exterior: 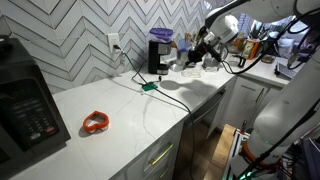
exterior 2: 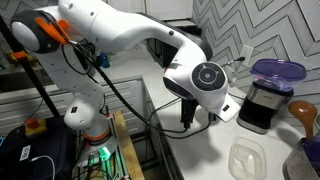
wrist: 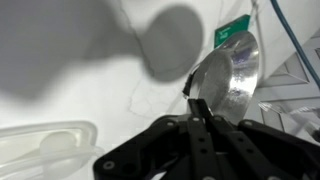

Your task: Put the silver plate on the lunchbox on the coffee machine

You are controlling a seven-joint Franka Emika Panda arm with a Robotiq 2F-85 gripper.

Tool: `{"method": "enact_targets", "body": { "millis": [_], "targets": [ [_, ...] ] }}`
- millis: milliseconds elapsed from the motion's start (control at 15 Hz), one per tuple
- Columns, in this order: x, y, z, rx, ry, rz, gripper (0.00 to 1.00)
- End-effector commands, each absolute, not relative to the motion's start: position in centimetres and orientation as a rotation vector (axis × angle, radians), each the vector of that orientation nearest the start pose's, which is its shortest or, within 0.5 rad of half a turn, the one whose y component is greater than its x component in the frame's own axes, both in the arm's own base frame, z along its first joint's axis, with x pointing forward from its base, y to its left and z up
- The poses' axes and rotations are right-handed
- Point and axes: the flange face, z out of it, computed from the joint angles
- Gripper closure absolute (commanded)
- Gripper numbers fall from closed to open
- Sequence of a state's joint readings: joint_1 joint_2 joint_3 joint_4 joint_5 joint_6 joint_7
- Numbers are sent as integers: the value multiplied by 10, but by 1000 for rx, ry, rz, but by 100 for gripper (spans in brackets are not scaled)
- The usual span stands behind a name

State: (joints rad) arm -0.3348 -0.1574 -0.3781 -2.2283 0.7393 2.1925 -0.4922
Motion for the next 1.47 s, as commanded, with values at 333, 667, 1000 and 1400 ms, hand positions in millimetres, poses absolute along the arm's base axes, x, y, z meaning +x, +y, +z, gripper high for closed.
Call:
{"method": "enact_targets", "body": {
  "millis": [333,667,1000,1400],
  "targets": [
    [362,-268,638,-2206,565,-789,100],
    [358,-274,667,-2218,587,-810,98],
    [399,-290,647,-2056,923,-753,100],
    [472,-328,704,-1870,1287,-893,100]
  ]
}}
